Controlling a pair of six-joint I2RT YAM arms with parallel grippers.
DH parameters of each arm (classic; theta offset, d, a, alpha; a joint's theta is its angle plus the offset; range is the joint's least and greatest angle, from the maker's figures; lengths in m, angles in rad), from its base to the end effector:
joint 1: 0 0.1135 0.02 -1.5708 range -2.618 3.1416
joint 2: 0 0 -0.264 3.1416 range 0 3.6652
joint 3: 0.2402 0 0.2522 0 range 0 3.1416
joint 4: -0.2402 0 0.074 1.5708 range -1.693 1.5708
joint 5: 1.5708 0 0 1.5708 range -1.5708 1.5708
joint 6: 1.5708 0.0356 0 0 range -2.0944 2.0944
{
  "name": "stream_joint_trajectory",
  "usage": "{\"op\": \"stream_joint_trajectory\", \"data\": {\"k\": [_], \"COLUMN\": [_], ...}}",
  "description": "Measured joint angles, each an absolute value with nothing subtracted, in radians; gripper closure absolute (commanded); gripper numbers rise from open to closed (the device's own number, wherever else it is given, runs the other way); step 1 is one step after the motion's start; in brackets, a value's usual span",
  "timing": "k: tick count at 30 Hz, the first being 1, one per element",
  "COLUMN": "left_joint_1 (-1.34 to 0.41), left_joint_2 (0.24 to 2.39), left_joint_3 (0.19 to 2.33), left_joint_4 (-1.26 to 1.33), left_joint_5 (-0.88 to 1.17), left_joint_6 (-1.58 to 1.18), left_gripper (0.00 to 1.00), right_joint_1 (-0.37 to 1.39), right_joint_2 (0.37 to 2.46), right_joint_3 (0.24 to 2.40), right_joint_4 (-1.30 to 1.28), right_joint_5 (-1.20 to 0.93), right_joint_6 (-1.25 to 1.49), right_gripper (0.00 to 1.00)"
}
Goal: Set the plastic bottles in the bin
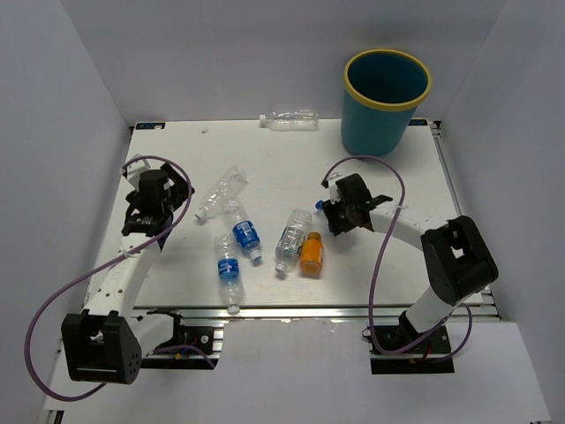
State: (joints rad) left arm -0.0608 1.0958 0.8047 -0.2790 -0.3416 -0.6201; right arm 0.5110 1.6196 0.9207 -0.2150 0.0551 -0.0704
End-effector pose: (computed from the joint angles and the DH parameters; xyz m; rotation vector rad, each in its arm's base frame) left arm 0.2419 -0.0028 0.2774 -0.7682 1.9593 -0.0419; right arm 0.2852 0.1577 0.1788 -0.6903 2.3888 0.1183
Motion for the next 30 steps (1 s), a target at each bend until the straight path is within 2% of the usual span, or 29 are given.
{"op": "stream_joint_trajectory", "data": {"k": [4, 12, 17, 19, 21, 23, 24, 25, 26, 30], "left_joint_1": [-0.061, -0.061, -0.061, -0.061, -0.061, -0.061, -0.061, -0.061, -0.061, -0.061], "left_joint_2": [1.096, 1.134, 1.232, 1.249, 1.251, 1.247, 1.243, 1.238, 1.232, 1.214], "left_joint_3": [0.804, 0.8, 0.8, 0.8, 0.8, 0.8, 0.8, 0.8, 0.8, 0.8], "left_joint_4": [-0.279, -0.269, -0.262, -0.26, -0.26, -0.259, -0.259, -0.258, -0.256, -0.253], "left_joint_5": [-0.353, -0.339, -0.276, -0.253, -0.241, -0.238, -0.238, -0.238, -0.238, -0.234], "left_joint_6": [-0.62, -0.621, -0.619, -0.617, -0.614, -0.61, -0.609, -0.608, -0.606, -0.598], "left_gripper": [0.02, 0.02, 0.02, 0.02, 0.02, 0.02, 0.02, 0.02, 0.02, 0.02], "right_joint_1": [0.509, 0.469, 0.315, 0.24, 0.186, 0.146, 0.132, 0.121, 0.115, 0.096], "right_joint_2": [1.592, 1.521, 1.554, 1.64, 1.758, 1.884, 1.943, 1.997, 2.04, 2.135], "right_joint_3": [0.944, 1.204, 1.526, 1.724, 1.932, 2.114, 2.188, 2.244, 2.276, 2.268], "right_joint_4": [-0.242, -0.278, -0.222, -0.196, -0.185, -0.169, -0.162, -0.153, -0.153, -0.167], "right_joint_5": [0.109, 0.138, 0.056, 0.043, 0.046, 0.066, 0.072, 0.073, 0.075, 0.076], "right_joint_6": [-0.035, -0.038, -0.025, -0.007, 0.006, 0.025, 0.034, 0.043, 0.055, 0.078], "right_gripper": [0.72, 0.73, 0.74, 0.73, 0.67, 0.67, 0.52, 0.27, 0.11, 0.11]}}
